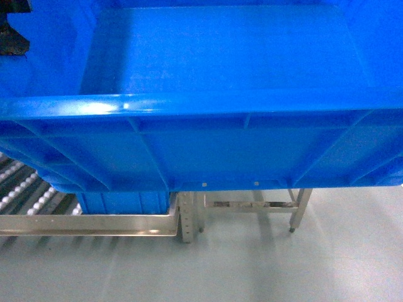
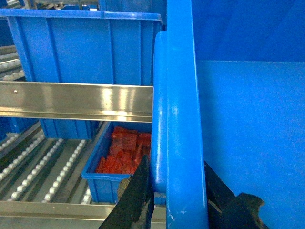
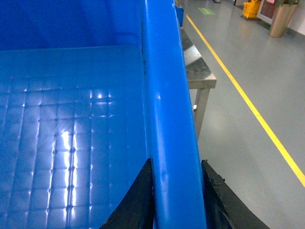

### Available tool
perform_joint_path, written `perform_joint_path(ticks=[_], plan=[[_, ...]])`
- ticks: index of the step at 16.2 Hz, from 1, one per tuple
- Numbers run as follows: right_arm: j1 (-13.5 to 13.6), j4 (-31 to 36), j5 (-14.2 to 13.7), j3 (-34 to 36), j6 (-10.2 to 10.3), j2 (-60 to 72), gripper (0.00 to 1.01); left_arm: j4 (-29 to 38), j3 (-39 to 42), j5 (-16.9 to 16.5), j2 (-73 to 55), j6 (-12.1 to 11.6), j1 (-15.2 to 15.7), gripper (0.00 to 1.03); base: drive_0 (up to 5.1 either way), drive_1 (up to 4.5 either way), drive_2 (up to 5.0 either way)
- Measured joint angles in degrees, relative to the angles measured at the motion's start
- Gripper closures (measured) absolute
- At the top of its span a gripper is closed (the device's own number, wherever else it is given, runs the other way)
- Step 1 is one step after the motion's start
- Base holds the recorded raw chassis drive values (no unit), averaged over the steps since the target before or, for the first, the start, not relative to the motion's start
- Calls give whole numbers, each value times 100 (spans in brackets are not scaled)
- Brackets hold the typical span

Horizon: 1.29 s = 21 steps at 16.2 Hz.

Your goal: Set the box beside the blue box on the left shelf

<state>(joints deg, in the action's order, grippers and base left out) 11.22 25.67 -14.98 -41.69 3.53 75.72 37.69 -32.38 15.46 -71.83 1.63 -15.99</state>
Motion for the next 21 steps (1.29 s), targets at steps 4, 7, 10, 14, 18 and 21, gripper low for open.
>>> perform_joint_path(ticks=[4, 7, 10, 14, 18, 21], plan=[[0, -11, 0, 0, 2, 0, 81, -11, 0, 2, 0, 0, 0, 85, -500, 232, 232], [0, -11, 2, 0, 2, 0, 81, -4, 0, 0, 0, -2, 0, 85, -499, 237, 237], [0, 4, 0, 0, 2, -2, 81, 9, 0, 0, 0, -2, 0, 85, -497, 240, 240], [0, -4, 2, 0, 2, -2, 81, 2, 0, 0, 0, -2, 0, 85, -492, 244, 244], [0, -4, -4, 0, 0, -2, 81, -4, 0, 0, 0, -2, 0, 85, -498, 238, 238], [0, -4, 2, 0, 0, 0, 81, -4, 0, 2, 0, -2, 0, 85, -500, 236, 236]])
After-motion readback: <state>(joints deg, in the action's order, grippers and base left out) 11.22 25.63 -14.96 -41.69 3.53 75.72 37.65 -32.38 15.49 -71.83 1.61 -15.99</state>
